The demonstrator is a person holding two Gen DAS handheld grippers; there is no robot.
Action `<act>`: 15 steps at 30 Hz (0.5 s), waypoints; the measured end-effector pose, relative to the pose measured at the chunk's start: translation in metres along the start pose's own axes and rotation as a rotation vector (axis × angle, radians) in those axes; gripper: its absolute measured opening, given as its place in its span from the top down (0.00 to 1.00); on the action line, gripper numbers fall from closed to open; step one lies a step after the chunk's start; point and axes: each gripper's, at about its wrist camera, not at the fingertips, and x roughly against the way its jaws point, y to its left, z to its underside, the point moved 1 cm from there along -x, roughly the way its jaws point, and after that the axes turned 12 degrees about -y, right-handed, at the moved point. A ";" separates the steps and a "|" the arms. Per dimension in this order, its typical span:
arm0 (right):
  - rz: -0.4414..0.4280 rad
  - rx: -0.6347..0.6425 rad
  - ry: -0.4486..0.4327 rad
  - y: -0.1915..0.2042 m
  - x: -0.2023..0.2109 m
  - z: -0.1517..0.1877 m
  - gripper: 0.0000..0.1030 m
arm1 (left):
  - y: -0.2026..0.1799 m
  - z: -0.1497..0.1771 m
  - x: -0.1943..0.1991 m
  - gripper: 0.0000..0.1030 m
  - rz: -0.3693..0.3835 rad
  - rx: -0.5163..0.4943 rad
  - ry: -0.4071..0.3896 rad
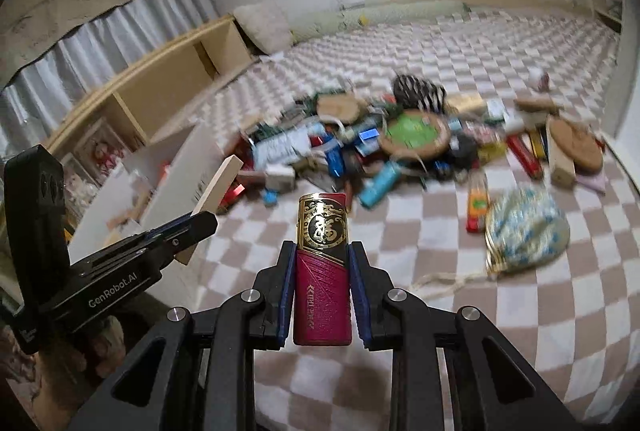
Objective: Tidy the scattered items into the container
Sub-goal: 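Carry the wooden stick and red lipstick over the white box with both tools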
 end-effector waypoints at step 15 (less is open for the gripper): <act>-0.169 0.017 -0.080 0.069 -0.012 -0.045 0.74 | 0.058 -0.047 0.056 0.83 -0.128 0.029 -0.110</act>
